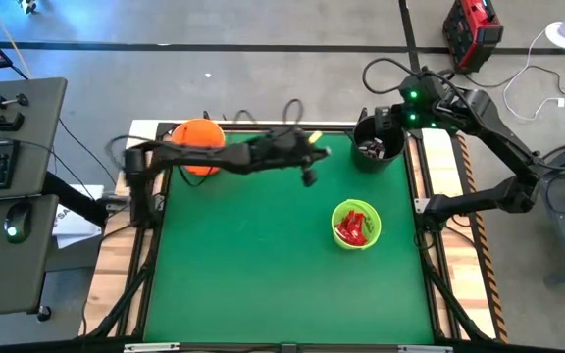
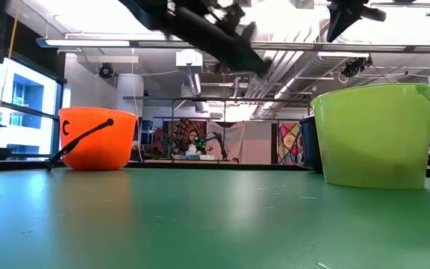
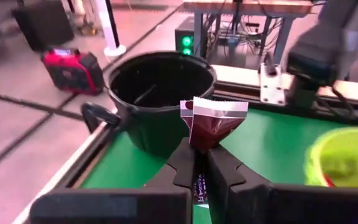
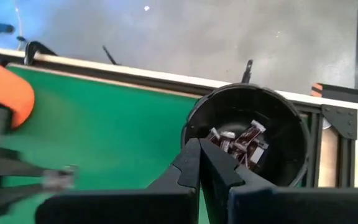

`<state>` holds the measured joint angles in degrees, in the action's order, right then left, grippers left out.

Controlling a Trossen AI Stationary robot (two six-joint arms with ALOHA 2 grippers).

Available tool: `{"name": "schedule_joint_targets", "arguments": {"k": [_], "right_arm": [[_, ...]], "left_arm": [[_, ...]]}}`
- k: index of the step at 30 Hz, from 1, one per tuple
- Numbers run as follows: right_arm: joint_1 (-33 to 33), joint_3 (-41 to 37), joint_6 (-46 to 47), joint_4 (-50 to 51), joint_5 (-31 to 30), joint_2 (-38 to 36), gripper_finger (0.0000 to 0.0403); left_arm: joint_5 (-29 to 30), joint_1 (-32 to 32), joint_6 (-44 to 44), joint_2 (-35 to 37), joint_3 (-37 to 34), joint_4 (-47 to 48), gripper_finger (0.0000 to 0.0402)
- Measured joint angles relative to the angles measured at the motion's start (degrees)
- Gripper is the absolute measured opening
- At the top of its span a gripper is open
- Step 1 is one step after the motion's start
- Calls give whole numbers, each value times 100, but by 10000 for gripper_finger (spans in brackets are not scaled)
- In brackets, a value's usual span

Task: Sort candy by brand, put in halloween buckets
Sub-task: Put the brown chocolate bar into the black bucket

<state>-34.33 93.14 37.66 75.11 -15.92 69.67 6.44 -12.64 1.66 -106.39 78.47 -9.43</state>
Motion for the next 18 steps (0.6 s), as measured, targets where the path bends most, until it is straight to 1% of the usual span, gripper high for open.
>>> {"name": "schedule_joint_targets", "arguments": {"k": [3,8,11,14,18], "right_arm": [[0,0,108,-46,-77,0,0],[27,0,310,-226,-260,1,0],[115,0,346,-333,-321,2,0],[216,0,344,-312,-320,1,0],[310,0,333,-310,-322,1,0]], "left_arm": [[-153,-121,-296,-823,750,2,1],[-733,-325,-1018,-1871,1872,-89,3],[-841,-414,-1323,-2309,2512,-129,4],[-848,-502,-1347,-2685,3064,-259,4],[-835,-604,-1358,-3103,3528,-832,5]]}}
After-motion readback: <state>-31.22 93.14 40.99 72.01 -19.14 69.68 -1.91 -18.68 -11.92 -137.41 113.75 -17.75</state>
